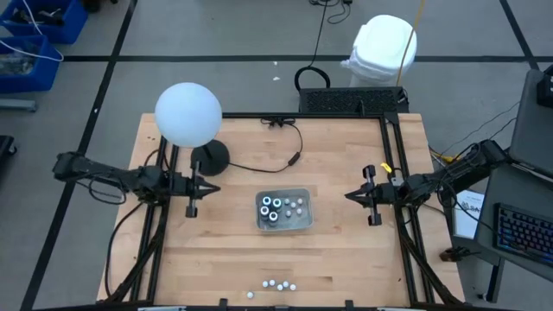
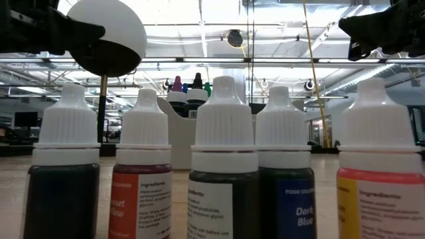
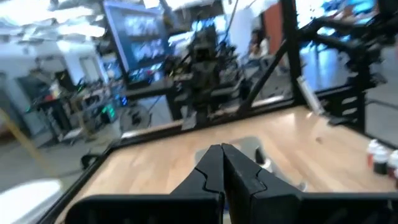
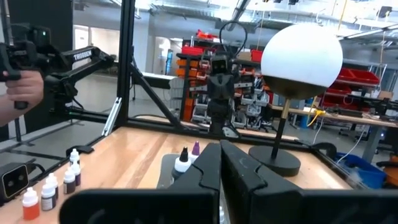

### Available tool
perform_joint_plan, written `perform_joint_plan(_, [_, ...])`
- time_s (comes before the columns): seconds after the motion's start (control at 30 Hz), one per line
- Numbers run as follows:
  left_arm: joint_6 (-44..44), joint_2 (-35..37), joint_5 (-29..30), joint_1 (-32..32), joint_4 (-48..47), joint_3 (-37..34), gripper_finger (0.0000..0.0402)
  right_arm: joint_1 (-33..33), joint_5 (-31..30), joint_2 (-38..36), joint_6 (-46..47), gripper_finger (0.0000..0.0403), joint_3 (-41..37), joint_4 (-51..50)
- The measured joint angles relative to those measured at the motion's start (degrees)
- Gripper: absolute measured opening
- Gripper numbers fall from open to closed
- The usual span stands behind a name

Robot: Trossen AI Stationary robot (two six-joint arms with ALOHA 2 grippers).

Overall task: Pick & Place food coloring
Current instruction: Put the small orange food coloring bottle into the gray bin

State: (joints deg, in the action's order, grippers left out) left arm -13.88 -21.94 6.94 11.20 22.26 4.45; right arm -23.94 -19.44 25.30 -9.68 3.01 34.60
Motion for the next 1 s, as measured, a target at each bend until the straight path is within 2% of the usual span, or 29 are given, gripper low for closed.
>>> perform_joint_plan(0.13, [0.45, 4.53, 0.13, -0.41, -11.23, 3.19, 0.0002, 0.00, 0.02, 0.02, 1.12, 0.0000, 0.02, -1.21])
perform_joint_plan(0.2, [0.67, 6.60, 0.51, -0.50, -13.54, 3.59, 0.0002, 0.00, 0.02, 0.02, 1.21, 0.0000, 0.01, -1.44])
perform_joint_plan(0.4, [2.22, 9.37, -1.82, -2.27, -16.45, 1.40, 0.0002, 0.00, 0.24, 0.02, 0.99, 0.0000, 0.01, -1.20])
perform_joint_plan(0.77, [3.89, 9.27, -4.94, -2.56, -16.88, -1.57, 0.0005, 0.00, 1.58, 1.17, 0.66, 0.0000, 0.01, -0.33])
perform_joint_plan(0.9, [3.47, 9.27, -0.71, -2.56, -17.41, -1.57, 0.0006, 0.00, 1.60, 3.43, 2.12, 0.0000, 0.88, -0.65])
perform_joint_plan(1.0, [4.54, 9.25, 2.93, -2.56, -17.44, -1.57, 0.0006, -0.20, 1.61, 8.09, 4.31, 0.0000, 3.83, -4.91])
